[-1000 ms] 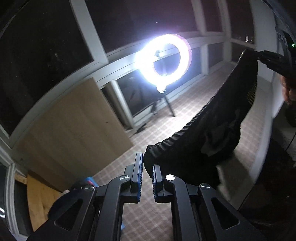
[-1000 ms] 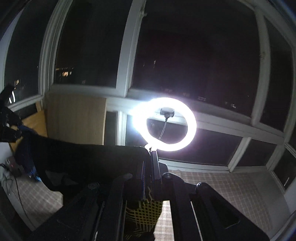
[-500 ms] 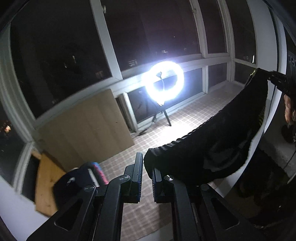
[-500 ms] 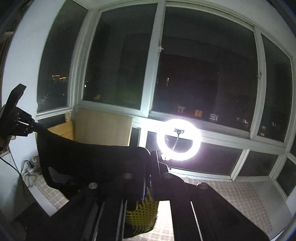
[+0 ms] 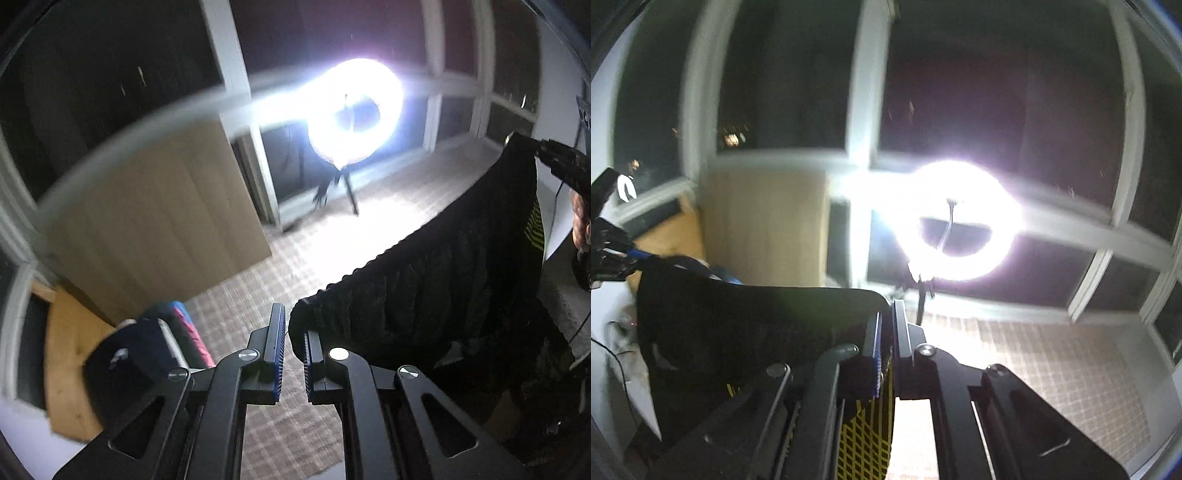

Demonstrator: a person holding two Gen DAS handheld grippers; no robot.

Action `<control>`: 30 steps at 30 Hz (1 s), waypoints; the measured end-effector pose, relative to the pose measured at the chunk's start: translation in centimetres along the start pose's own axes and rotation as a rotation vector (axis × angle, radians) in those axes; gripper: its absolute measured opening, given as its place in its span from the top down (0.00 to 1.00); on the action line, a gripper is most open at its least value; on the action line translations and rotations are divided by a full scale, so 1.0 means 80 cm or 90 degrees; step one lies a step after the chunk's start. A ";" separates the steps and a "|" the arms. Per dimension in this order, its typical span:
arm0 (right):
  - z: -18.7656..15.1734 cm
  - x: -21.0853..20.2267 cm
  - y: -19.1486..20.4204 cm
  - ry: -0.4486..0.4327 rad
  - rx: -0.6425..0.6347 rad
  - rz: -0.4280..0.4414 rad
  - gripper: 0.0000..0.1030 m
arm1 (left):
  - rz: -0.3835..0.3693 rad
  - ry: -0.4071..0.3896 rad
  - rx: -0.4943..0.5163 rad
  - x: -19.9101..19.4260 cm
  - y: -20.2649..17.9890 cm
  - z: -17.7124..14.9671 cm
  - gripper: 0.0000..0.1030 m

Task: Fold clothes

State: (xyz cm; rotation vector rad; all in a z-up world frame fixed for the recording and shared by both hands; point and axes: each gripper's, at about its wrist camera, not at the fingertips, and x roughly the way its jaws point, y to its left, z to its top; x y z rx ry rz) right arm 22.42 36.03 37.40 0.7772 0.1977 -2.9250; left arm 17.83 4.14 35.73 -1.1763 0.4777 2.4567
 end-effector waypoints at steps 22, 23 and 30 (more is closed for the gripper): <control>-0.163 0.387 -0.121 0.239 0.161 0.158 0.55 | -0.170 0.137 -0.064 0.434 0.097 -0.024 0.57; -0.169 0.396 -0.110 0.256 0.123 0.158 0.55 | -0.185 0.142 -0.062 0.437 0.094 -0.033 0.56; -0.209 0.478 -0.062 0.346 -0.026 0.130 0.54 | -0.167 0.169 -0.028 0.483 0.056 -0.063 0.48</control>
